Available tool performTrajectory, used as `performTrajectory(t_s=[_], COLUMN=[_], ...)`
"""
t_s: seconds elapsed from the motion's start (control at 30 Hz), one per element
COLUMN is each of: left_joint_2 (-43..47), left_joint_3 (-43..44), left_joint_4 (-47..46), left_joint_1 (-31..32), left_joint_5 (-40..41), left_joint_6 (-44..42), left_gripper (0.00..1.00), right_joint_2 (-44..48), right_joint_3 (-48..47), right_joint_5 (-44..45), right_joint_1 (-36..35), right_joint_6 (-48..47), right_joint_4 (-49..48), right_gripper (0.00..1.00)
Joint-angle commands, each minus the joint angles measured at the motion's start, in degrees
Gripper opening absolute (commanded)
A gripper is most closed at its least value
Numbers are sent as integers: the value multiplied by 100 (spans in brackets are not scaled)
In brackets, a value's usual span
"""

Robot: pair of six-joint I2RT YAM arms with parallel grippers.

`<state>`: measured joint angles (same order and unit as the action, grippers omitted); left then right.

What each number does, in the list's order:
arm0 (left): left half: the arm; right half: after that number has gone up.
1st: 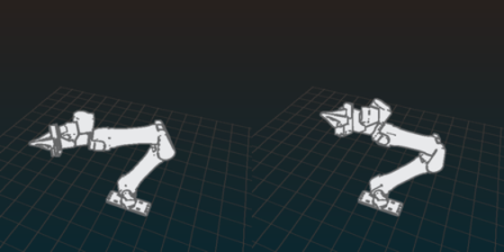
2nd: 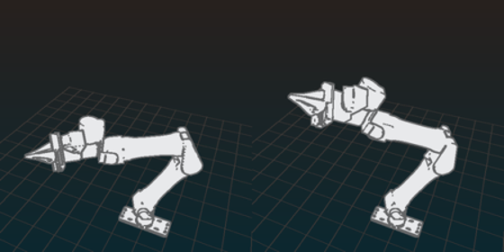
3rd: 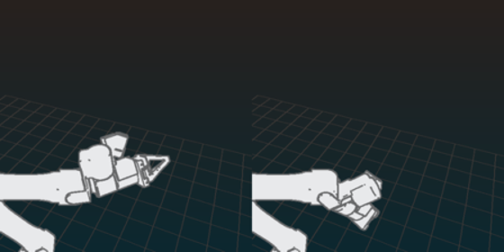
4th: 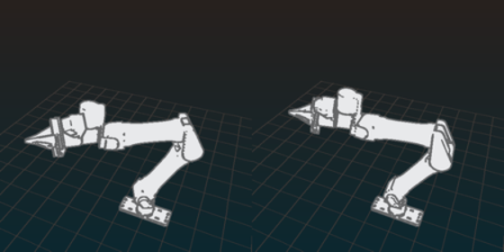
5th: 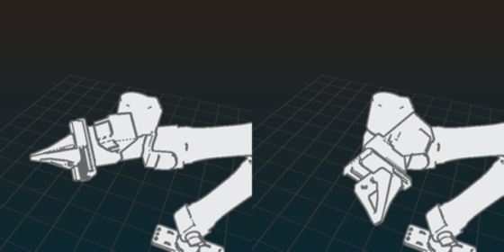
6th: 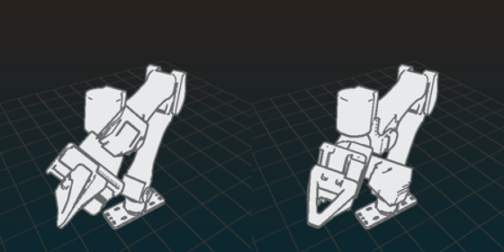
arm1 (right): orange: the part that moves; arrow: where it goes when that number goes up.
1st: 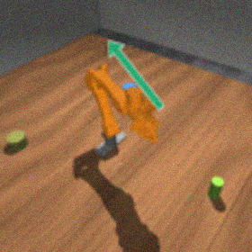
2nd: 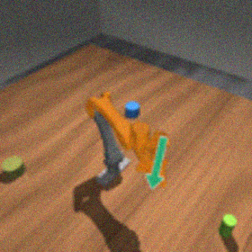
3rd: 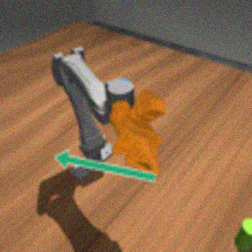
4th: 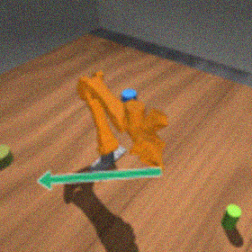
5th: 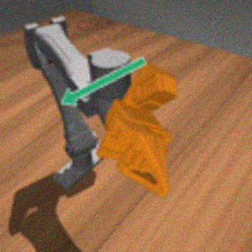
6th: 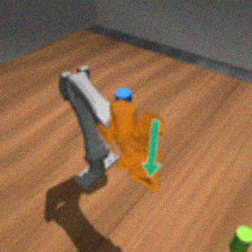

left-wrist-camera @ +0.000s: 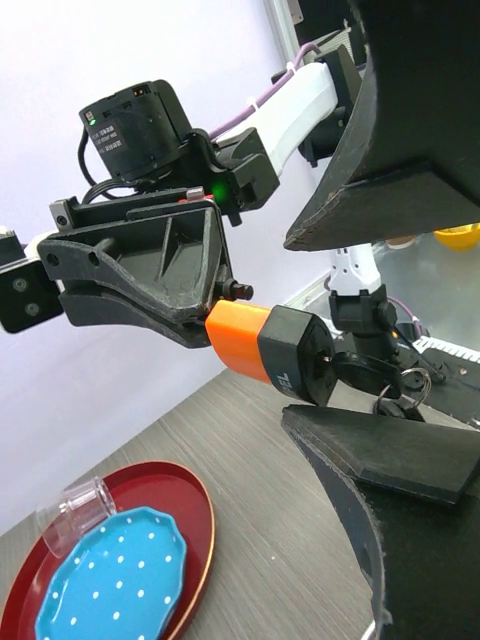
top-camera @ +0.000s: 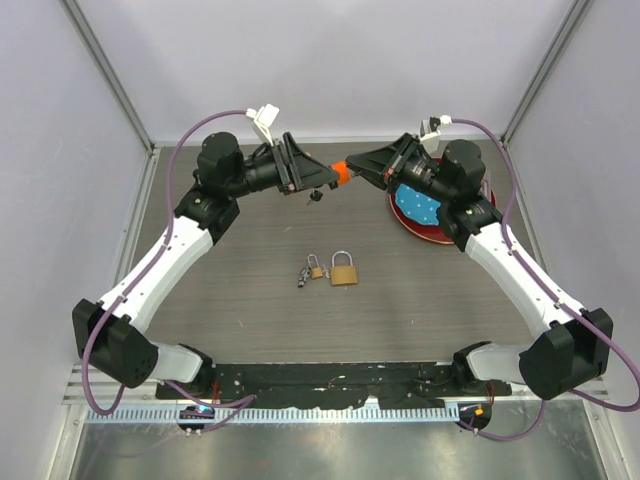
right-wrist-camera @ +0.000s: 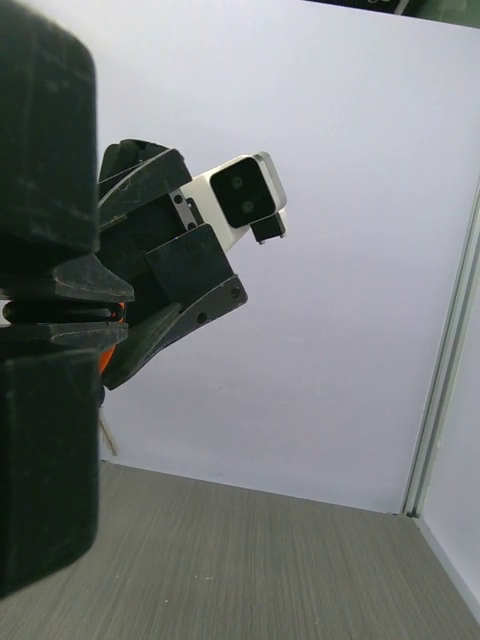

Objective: Lock with the key
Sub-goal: Lock the lock.

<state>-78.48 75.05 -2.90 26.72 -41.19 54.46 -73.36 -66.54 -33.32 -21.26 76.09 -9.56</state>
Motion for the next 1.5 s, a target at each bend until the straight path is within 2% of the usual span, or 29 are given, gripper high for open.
performTrajectory(t_s=[0.0,0.23,0.33,0.43,0.5,0.6,0.73,0.83,1.0,1.07,1.2,1.27,1.47], left_joint_2=[-106,-265,-247,-186,-168,-107,8,-10,-133,-124,-106,-98,-19], left_joint_3=[115,239,212,160,186,247,195,107,80,72,36,-34,-253], left_joint_4=[-563,-624,-730,-888,-853,-652,-580,-782,-950,-967,-906,-880,-844], left_joint_1=[140,281,290,281,281,272,176,141,149,149,141,149,141], left_joint_5=[-3,32,67,207,269,383,507,393,182,94,15,-3,-3], left_joint_6=[109,100,127,170,144,4,-67,74,250,258,232,223,179], left_gripper=[61,44,30,25,27,48,55,54,44,44,55,57,50], right_joint_2=[147,85,68,120,155,199,191,173,129,112,85,41,24], right_joint_3=[-61,-87,-61,53,150,238,221,221,212,203,194,177,159], right_joint_5=[10,-52,-104,-140,-157,-157,-227,-263,-263,-263,-245,-254,-263], right_joint_1=[-1,25,25,25,25,34,34,42,51,43,60,69,78], right_joint_6=[291,344,345,292,266,248,257,283,318,344,406,424,459], right_joint_4=[-827,-907,-924,-881,-863,-863,-863,-916,-960,-1012,-1074,-1092,-1127], right_gripper=[2,2,2,2,2,2,2,2,2,2,2,2,2])
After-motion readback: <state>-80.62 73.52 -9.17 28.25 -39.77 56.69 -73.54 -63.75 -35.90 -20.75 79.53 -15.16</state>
